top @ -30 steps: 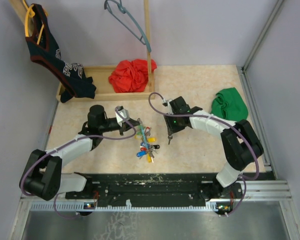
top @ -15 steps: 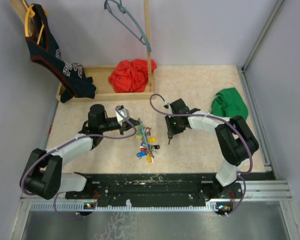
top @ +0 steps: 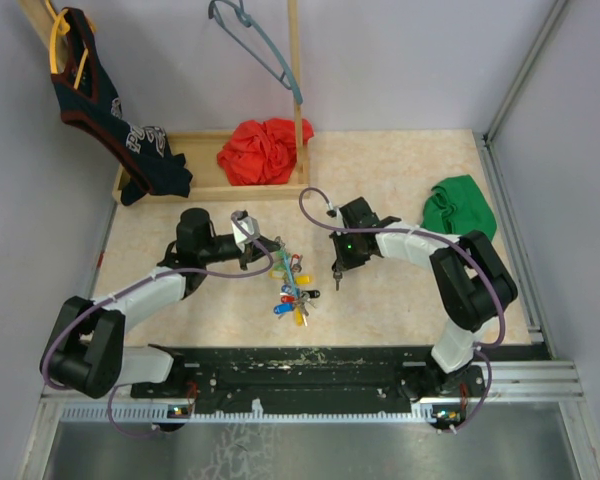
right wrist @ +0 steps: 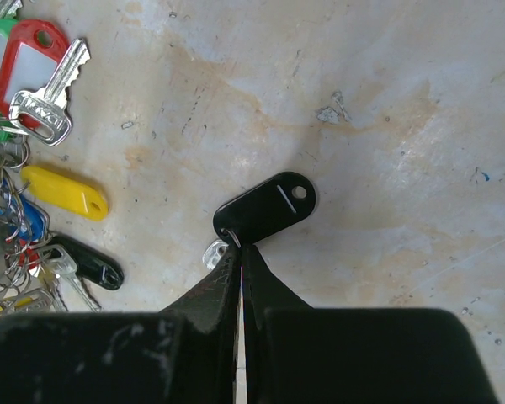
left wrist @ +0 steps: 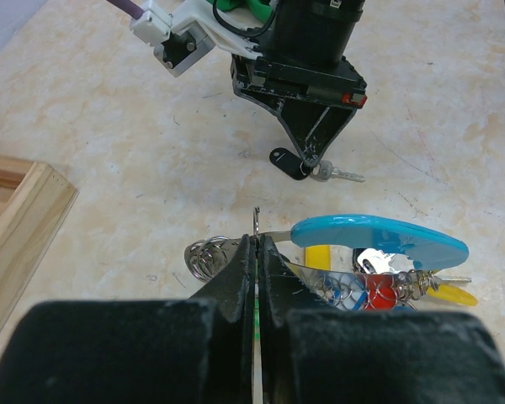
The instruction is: Put the keys on the keyring
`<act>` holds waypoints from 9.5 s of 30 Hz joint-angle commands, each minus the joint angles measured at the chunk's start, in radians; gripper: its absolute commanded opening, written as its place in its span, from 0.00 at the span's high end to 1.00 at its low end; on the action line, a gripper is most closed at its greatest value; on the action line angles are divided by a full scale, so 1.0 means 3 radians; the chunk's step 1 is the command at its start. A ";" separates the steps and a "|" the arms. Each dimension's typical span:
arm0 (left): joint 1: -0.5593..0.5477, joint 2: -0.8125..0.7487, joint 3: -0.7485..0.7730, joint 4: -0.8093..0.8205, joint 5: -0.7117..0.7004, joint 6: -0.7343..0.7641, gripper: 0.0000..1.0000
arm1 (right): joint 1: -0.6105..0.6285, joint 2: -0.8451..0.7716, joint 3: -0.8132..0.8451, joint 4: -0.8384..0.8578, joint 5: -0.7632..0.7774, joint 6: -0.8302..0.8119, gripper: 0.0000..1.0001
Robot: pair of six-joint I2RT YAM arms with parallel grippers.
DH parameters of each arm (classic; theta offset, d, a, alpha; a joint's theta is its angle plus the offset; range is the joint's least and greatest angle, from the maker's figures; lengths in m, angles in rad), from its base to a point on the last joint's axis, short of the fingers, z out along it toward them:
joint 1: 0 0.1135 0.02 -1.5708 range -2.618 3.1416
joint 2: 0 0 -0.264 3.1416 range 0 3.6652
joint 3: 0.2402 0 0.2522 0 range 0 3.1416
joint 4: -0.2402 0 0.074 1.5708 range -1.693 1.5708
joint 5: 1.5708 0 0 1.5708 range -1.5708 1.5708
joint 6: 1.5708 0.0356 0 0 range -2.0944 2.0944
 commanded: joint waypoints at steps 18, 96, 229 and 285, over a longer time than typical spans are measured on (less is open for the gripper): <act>0.0003 -0.0049 0.0192 -0.0150 0.0163 0.0114 1.00 | -0.0033 -0.1323 -0.1032 0.2357 -0.0770 -0.1033 1.00; -0.0215 -0.0137 0.0252 -0.0448 0.0337 0.1031 1.00 | 0.0492 -0.1231 -0.1267 0.3626 -0.1531 -0.2756 1.00; -0.0273 -0.0202 0.0124 -0.0350 0.0344 0.1241 1.00 | 0.0506 -0.1314 -0.0999 0.3143 -0.1625 -0.2195 1.00; -0.0292 -0.0375 -0.0047 -0.0113 -0.0347 0.0967 1.00 | 0.0803 -0.0940 -0.1356 0.1961 0.1680 0.0086 1.00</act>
